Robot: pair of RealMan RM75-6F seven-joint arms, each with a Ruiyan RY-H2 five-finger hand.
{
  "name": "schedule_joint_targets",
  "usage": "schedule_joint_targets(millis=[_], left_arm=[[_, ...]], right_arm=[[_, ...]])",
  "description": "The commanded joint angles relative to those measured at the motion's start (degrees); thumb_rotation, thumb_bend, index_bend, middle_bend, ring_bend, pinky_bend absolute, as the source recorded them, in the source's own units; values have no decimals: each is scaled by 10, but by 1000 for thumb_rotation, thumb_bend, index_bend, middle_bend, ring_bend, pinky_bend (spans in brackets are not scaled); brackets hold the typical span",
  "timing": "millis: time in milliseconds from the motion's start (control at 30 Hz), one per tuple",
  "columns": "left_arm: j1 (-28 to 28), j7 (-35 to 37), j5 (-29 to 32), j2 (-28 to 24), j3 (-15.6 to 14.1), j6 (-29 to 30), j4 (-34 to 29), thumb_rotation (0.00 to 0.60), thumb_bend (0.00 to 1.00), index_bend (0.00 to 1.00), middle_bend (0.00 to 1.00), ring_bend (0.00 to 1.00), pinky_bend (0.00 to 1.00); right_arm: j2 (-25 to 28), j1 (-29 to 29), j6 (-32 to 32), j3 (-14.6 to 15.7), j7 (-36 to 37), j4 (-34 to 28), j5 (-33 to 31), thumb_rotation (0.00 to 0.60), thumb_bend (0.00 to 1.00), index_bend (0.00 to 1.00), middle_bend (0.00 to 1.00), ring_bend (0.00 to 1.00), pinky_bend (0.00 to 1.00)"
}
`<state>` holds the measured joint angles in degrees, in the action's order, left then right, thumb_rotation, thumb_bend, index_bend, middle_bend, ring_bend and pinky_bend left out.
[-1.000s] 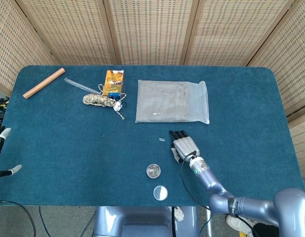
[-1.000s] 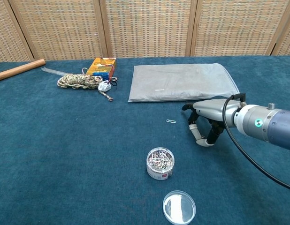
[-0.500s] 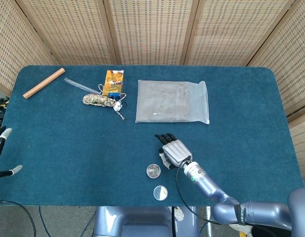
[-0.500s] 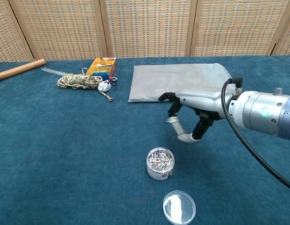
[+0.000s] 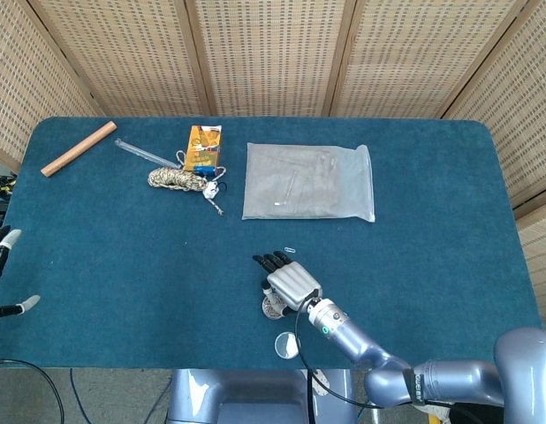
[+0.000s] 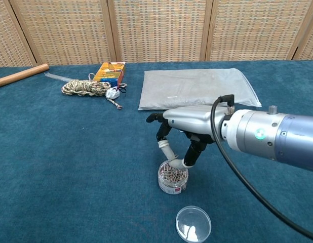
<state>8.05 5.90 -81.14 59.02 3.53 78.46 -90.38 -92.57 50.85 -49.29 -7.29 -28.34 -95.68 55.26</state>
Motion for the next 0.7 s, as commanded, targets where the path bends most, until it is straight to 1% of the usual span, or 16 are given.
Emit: schedule_joint_targets(millis=[33, 267, 500, 567, 600, 700], left_arm=[[0, -1, 0, 0, 0, -1, 0, 600, 0, 0, 0, 0, 0], [0, -4, -1, 1, -1, 0, -2, 600, 0, 0, 0, 0, 0], [1, -2, 0, 0, -1, -1, -2, 600, 0, 0, 0, 0, 0], [0, -1, -1, -1, -1, 0, -2, 600, 0, 0, 0, 0, 0], [0, -1, -1, -1, -1, 0, -2, 600, 0, 0, 0, 0, 0], [0, -1, 0, -1, -1, -1, -2, 600, 0, 0, 0, 0, 0]], right_arm=[[-7, 2, -4, 1, 0, -1, -2, 600, 458, 651, 0, 0, 6], [-21, 9, -10, 1, -6, 4, -8, 600, 457, 651, 0, 0, 6], [-19, 10, -12, 4, -5, 3, -8, 600, 457, 645, 0, 0, 6], [-18, 11, -11, 4, -5, 3, -9, 600, 451, 602, 0, 0, 6], [-17, 12, -10, 5, -5, 2, -11, 600, 435, 565, 0, 0, 6], [-14, 14, -7, 5, -5, -1, -15, 600, 363, 498, 0, 0, 5]])
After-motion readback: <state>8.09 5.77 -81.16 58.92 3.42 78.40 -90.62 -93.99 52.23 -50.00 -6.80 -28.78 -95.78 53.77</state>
